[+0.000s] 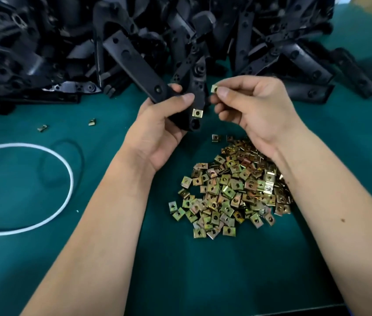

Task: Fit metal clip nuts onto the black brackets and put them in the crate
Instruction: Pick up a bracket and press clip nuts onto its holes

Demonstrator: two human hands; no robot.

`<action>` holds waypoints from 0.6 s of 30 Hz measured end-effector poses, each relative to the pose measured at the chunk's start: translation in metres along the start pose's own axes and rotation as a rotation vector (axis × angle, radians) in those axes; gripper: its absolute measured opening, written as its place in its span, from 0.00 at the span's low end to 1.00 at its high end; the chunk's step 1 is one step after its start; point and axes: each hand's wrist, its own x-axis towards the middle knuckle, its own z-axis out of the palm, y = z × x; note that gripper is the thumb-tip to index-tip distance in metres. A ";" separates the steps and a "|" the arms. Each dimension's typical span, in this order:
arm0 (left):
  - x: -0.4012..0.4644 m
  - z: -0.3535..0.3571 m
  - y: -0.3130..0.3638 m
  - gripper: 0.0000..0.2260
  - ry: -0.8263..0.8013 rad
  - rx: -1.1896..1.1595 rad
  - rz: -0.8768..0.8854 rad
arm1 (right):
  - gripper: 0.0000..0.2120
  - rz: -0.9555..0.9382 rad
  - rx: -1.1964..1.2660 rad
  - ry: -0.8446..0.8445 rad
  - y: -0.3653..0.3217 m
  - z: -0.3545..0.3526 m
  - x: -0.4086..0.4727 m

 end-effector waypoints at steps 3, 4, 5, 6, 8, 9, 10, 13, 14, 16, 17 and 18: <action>0.001 0.003 -0.002 0.14 0.012 0.013 -0.014 | 0.06 0.018 0.026 -0.010 0.000 0.002 -0.001; 0.001 0.004 -0.003 0.14 0.020 0.014 -0.018 | 0.06 0.023 0.027 -0.009 0.000 0.002 -0.002; 0.001 0.004 -0.003 0.14 0.023 0.007 -0.021 | 0.06 0.026 0.021 -0.006 0.000 0.003 -0.002; 0.001 0.005 -0.003 0.15 0.023 -0.004 -0.024 | 0.06 0.029 0.017 -0.003 0.000 0.003 -0.003; 0.000 0.006 -0.003 0.15 0.019 -0.009 -0.024 | 0.05 0.035 0.036 0.003 -0.001 0.005 -0.004; 0.000 0.006 -0.003 0.15 0.017 -0.008 -0.026 | 0.05 0.039 0.054 0.003 -0.001 0.005 -0.004; -0.001 0.006 -0.002 0.15 0.016 -0.009 -0.031 | 0.06 0.044 0.068 -0.001 -0.001 0.006 -0.004; -0.002 0.007 -0.001 0.16 0.032 -0.010 -0.041 | 0.06 0.065 0.102 -0.015 0.000 0.009 -0.005; -0.003 0.007 -0.001 0.14 0.035 -0.010 -0.043 | 0.06 0.074 0.112 -0.014 0.000 0.010 -0.005; -0.003 0.007 -0.001 0.13 0.032 -0.006 -0.047 | 0.05 0.091 0.124 -0.011 0.001 0.011 -0.006; -0.004 0.007 -0.001 0.13 0.027 -0.002 -0.050 | 0.05 0.099 0.133 -0.006 0.002 0.012 -0.006; -0.004 0.008 -0.001 0.14 0.020 0.003 -0.055 | 0.05 0.107 0.144 -0.002 0.002 0.012 -0.006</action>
